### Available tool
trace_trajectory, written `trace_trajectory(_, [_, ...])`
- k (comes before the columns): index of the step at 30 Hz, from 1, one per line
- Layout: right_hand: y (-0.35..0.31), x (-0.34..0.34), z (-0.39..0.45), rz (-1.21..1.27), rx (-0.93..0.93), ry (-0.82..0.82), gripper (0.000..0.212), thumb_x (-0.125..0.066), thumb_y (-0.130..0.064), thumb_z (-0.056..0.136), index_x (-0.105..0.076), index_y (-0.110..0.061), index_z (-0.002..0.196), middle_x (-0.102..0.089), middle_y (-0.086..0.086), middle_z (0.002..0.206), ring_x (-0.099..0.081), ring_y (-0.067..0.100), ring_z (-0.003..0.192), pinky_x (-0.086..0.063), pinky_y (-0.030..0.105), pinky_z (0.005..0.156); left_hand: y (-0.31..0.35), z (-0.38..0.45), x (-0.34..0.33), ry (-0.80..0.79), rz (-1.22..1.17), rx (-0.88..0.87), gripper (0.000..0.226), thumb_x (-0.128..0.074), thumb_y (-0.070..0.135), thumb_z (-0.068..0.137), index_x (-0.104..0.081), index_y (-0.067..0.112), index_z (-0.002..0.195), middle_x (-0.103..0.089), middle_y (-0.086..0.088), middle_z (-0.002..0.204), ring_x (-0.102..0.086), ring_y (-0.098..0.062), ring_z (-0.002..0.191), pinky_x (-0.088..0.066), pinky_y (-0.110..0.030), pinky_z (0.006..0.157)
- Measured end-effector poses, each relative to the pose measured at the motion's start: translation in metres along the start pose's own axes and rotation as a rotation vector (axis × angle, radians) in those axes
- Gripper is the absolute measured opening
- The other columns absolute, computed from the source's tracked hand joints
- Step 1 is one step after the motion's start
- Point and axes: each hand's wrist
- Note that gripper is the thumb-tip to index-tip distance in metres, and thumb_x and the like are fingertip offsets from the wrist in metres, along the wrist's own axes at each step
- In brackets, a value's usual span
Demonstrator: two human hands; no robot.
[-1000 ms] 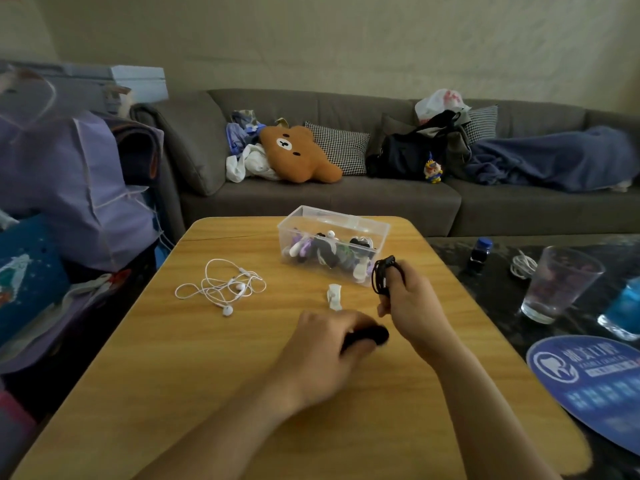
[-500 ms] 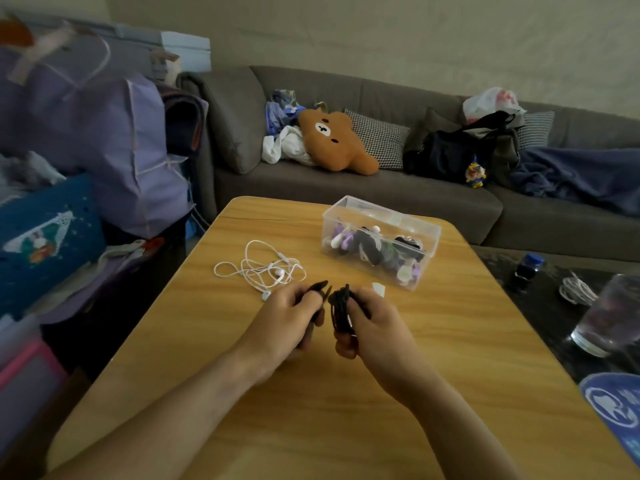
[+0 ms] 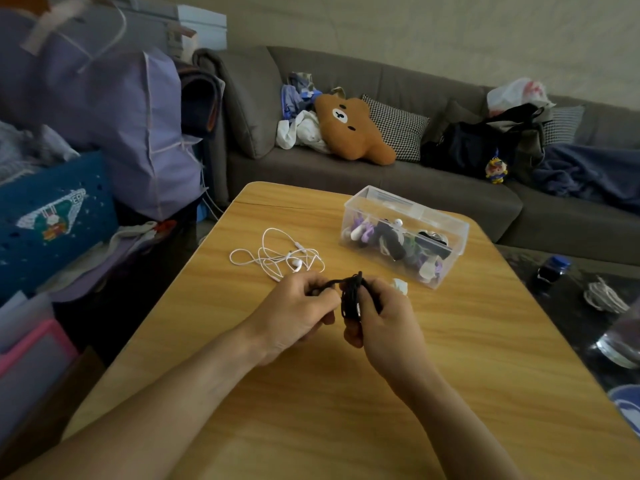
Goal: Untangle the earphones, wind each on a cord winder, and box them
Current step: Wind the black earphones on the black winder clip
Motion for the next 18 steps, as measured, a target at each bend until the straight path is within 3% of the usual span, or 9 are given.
trace_trajectory(4, [0.001, 0.005, 0.001, -0.09, 0.037, -0.07, 0.023, -0.043, -0.013, 0.106, -0.064, -0.016, 0.096, -0.055, -0.001, 0.063, -0.048, 0.01, 0.05, -0.042, 0.026, 0.049, -0.001, 0.002, 0.001, -0.003, 0.028, -0.026, 0.011, -0.053, 0.005, 0.097, -0.058, -0.004, 0.101, -0.055, 0.0, 0.058, -0.036, -0.009, 0.039, -0.027, -0.018, 0.035])
trace_trajectory(7, [0.005, 0.01, 0.0, -0.264, 0.117, -0.124, 0.027, -0.044, -0.014, 0.105, -0.063, -0.023, 0.088, -0.058, -0.009, 0.056, -0.048, 0.007, 0.049, -0.04, 0.03, 0.05, -0.001, 0.003, -0.001, -0.028, 0.046, -0.031, 0.008, -0.052, 0.005, 0.097, -0.058, -0.001, 0.097, -0.053, 0.007, 0.05, -0.035, -0.008, 0.037, -0.026, -0.018, 0.035])
trace_trajectory(12, [0.006, 0.014, -0.001, -0.461, 0.163, -0.131, 0.03, -0.044, -0.014, 0.103, -0.057, -0.024, 0.078, -0.056, -0.013, 0.056, -0.051, 0.001, 0.05, -0.035, 0.018, 0.05, -0.004, 0.005, -0.005, -0.033, 0.0, 0.013, 0.01, -0.052, 0.009, 0.095, -0.054, 0.006, 0.086, -0.054, -0.004, 0.056, -0.033, -0.016, 0.039, -0.021, -0.017, 0.039])
trace_trajectory(15, [0.004, 0.015, -0.003, -0.551, 0.237, -0.116, 0.029, -0.046, -0.011, 0.102, -0.057, -0.025, 0.08, -0.057, -0.012, 0.064, -0.053, 0.002, 0.059, -0.039, 0.018, 0.055, -0.005, 0.005, -0.004, -0.054, -0.002, 0.019, 0.021, -0.055, 0.021, 0.075, -0.048, 0.008, 0.09, -0.053, -0.003, 0.055, -0.035, -0.016, 0.04, -0.023, -0.018, 0.039])
trace_trajectory(18, [0.006, 0.014, -0.004, -0.607, 0.281, -0.094, 0.023, -0.047, -0.007, 0.1, -0.063, -0.021, 0.091, -0.063, -0.008, 0.074, -0.054, 0.008, 0.064, -0.039, 0.018, 0.058, -0.005, 0.005, 0.0, -0.023, -0.027, 0.003, 0.03, -0.053, 0.019, 0.064, -0.043, 0.014, 0.091, -0.049, -0.007, 0.067, -0.043, -0.016, 0.05, -0.03, -0.021, 0.042])
Point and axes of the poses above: each hand's wrist, its own z-axis towards the middle knuckle, its own x-axis out of the back of the hand, y = z × x
